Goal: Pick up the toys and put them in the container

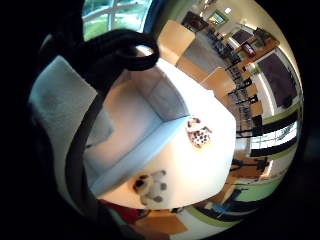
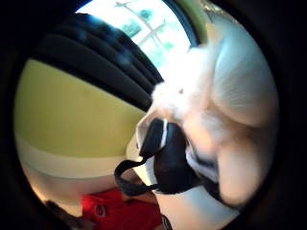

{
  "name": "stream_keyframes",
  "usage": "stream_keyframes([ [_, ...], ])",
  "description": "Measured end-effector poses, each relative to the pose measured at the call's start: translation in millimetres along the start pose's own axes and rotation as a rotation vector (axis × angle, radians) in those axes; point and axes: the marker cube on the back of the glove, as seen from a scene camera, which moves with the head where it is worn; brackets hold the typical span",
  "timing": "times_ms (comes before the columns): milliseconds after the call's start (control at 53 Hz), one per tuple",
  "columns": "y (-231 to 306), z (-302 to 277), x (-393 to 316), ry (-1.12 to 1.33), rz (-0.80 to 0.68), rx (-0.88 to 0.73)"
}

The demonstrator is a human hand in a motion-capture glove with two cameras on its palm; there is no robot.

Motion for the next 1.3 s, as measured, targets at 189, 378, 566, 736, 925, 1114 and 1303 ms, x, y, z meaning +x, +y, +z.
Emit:
stream_keyframes([
  [189,12.3,2.0,9.9,0.035,0.008,-0.079],
  [378,33.1,0.5,27.8,0.027,0.039,-0.106],
  [566,62.3,1.8,51.6,0.040,0.073,-0.102],
  [736,81.6,4.6,60.7,0.051,0.089,-0.104],
  [925,118.2,13.4,76.7,0.107,0.078,-0.140],
  [1114,154.7,29.5,84.8,0.038,0.111,-0.191],
  [1303,178.7,40.5,91.1,0.006,0.122,-0.161],
])
